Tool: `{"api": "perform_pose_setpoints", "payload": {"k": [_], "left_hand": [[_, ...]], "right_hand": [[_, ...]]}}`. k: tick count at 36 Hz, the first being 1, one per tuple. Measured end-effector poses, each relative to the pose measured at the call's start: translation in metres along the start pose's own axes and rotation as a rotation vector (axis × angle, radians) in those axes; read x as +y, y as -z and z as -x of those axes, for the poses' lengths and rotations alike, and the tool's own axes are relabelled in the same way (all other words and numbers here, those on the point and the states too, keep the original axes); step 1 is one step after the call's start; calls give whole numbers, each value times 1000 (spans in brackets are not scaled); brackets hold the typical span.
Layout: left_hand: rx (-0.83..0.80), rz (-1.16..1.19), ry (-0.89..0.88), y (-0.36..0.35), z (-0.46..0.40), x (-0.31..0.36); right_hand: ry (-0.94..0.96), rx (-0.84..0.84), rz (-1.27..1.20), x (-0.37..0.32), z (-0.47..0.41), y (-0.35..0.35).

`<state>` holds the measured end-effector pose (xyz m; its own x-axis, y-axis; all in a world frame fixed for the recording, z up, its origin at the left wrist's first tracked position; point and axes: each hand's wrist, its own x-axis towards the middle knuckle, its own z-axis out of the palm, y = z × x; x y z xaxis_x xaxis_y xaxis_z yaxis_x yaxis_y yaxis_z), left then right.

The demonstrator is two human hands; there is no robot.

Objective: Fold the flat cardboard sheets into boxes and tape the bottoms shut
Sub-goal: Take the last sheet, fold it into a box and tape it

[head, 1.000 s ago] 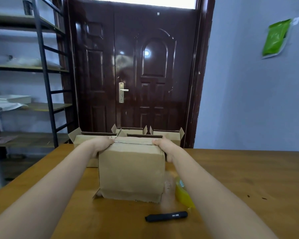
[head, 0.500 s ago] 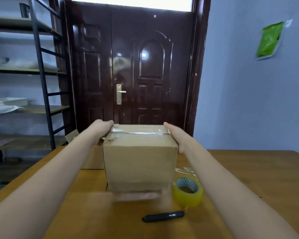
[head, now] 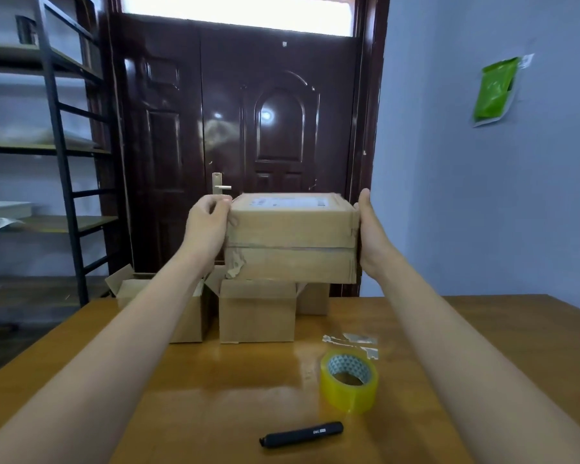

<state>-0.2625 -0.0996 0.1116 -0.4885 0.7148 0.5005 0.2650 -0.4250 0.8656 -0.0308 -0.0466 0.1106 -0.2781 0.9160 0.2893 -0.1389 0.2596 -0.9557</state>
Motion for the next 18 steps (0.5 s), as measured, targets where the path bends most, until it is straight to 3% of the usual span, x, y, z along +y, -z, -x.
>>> {"api": "perform_pose_setpoints", "payload": {"k": [9, 18], "left_hand": [[-143, 143, -54, -31, 15, -23], [-324, 31, -86, -91, 28, -38]], "right_hand": [[88, 97, 37, 9, 1, 46], [147, 299, 159, 56, -5, 101]]}}
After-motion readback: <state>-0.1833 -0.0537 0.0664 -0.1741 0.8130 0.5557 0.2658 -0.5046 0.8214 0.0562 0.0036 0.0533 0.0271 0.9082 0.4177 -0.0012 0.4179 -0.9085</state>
